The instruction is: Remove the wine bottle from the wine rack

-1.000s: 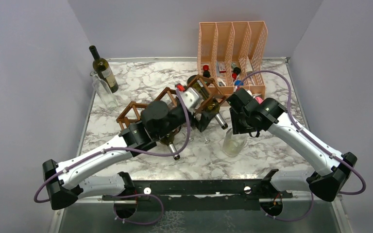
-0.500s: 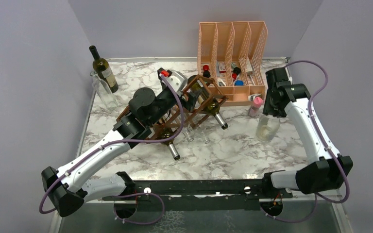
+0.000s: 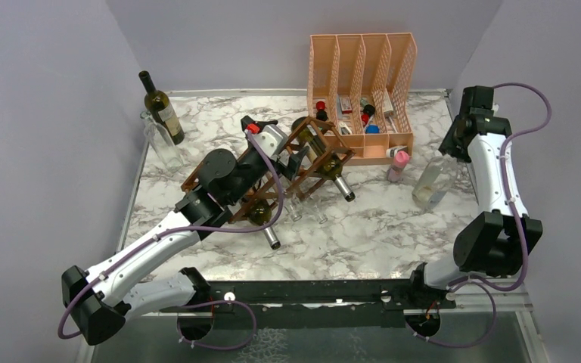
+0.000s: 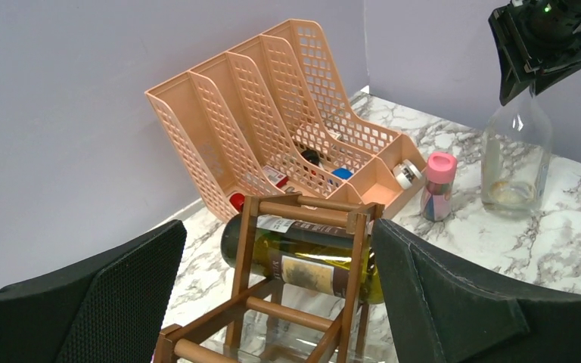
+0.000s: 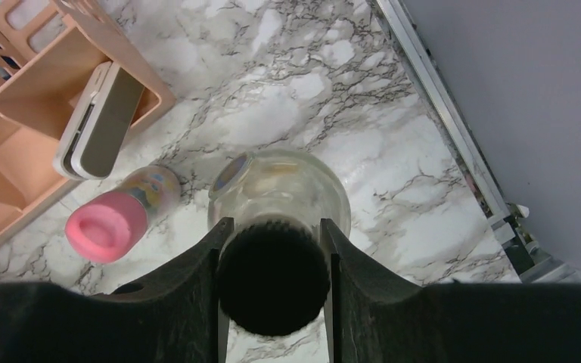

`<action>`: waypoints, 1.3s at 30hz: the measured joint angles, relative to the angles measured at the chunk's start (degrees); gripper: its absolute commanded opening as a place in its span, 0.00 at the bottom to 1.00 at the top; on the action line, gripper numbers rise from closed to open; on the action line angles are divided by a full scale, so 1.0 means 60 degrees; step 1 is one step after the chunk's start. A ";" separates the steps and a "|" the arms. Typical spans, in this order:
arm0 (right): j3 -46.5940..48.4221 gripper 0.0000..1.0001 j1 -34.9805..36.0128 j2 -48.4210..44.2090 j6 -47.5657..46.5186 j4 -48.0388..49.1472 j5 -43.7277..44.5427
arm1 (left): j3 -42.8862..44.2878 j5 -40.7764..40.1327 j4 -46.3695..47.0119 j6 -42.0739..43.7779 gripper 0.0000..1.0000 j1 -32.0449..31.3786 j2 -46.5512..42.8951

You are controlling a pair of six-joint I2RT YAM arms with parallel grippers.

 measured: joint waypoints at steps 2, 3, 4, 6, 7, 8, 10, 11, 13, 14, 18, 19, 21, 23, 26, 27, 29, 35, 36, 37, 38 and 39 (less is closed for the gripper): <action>0.0000 0.01 -0.0047 -0.0018 -0.0109 0.0153 -0.0022 | -0.0080 -0.0044 0.0062 0.0087 0.99 0.0000 -0.0102; -0.0004 0.01 -0.0044 -0.0022 -0.0153 0.0229 -0.0073 | -0.0109 -0.0080 0.0091 0.0120 0.99 0.0000 -0.0135; -0.0011 0.01 -0.0044 -0.0022 -0.0189 0.0328 -0.0120 | -0.0142 -0.0109 0.0135 0.0149 0.99 0.0000 -0.0157; -0.0033 0.01 -0.0044 -0.0026 -0.0255 0.0659 -0.0178 | -0.0160 -0.0168 0.0149 0.0189 0.99 0.0000 -0.0164; -0.0036 0.01 -0.0044 -0.0026 -0.0270 0.0874 -0.0186 | -0.0175 -0.0193 0.0160 0.0200 0.99 0.0000 -0.0164; -0.0036 0.01 -0.0044 -0.0026 -0.0295 0.1111 -0.0193 | -0.0197 -0.0211 0.0186 0.0229 0.99 0.0000 -0.0164; -0.0036 0.01 -0.0044 -0.0026 -0.0295 0.1537 -0.0211 | -0.0244 -0.0233 0.0219 0.0255 0.99 0.0000 -0.0164; -0.0036 0.01 -0.0044 -0.0026 -0.0306 0.1734 -0.0215 | -0.0273 -0.0248 0.0233 0.0273 0.99 0.0000 -0.0164; -0.0036 0.01 -0.0044 -0.0015 -0.0335 0.2055 -0.0240 | -0.0339 -0.0266 0.0266 0.0328 0.99 0.0000 -0.0160; -0.0033 0.01 -0.0044 0.0007 -0.0339 0.2146 -0.0262 | -0.0353 -0.0277 0.0270 0.0339 0.99 0.0000 -0.0157; 0.0007 0.01 -0.0044 0.0401 -0.0415 0.2291 -0.0382 | -0.0357 -0.0310 0.0284 0.0375 0.99 0.0000 -0.0149; 0.0004 0.01 -0.0044 0.0543 -0.0444 0.2291 -0.0433 | -0.0357 -0.0313 0.0288 0.0372 0.99 0.0000 -0.0149; 0.0011 0.01 -0.0018 0.0692 -0.0503 0.2484 -0.0499 | -0.0372 -0.0328 0.0302 0.0375 0.99 0.0000 -0.0149; 0.0004 0.07 -0.0018 0.0696 -0.0517 0.2473 -0.0612 | -0.0412 -0.0331 0.0353 0.0375 0.99 0.0000 -0.0149; -0.0040 0.29 -0.0018 0.0696 -0.0532 0.2532 -0.0747 | -0.0437 -0.0335 0.0353 0.0368 0.99 0.0000 -0.0149; -0.0062 0.36 -0.0018 0.0696 -0.0572 0.2572 -0.0787 | -0.0437 -0.0335 0.0357 0.0368 0.99 0.0000 -0.0149; -0.0069 0.47 -0.0018 0.0696 -0.0601 0.2590 -0.0885 | -0.0437 -0.0335 0.0357 0.0364 0.99 0.0000 -0.0149; -0.0066 0.78 -0.0018 0.0543 -0.0637 0.2597 -0.1268 | -0.0437 -0.0339 0.0357 0.0368 0.99 0.0000 -0.0149; -0.0066 0.82 -0.0018 0.0448 -0.0648 0.2590 -0.1344 | -0.0437 -0.0339 0.0357 0.0368 0.99 0.0000 -0.0149; -0.0058 0.85 -0.0018 0.0350 -0.0641 0.2579 -0.1406 | -0.0437 -0.0335 0.0357 0.0368 0.99 0.0000 -0.0149; -0.0047 0.88 -0.0015 0.0229 -0.0659 0.2575 -0.1468 | -0.0441 -0.0335 0.0361 0.0368 0.99 0.0000 -0.0149; -0.0033 0.89 -0.0015 0.0098 -0.0663 0.2568 -0.1504 | -0.0444 -0.0339 0.0357 0.0368 0.99 0.0000 -0.0149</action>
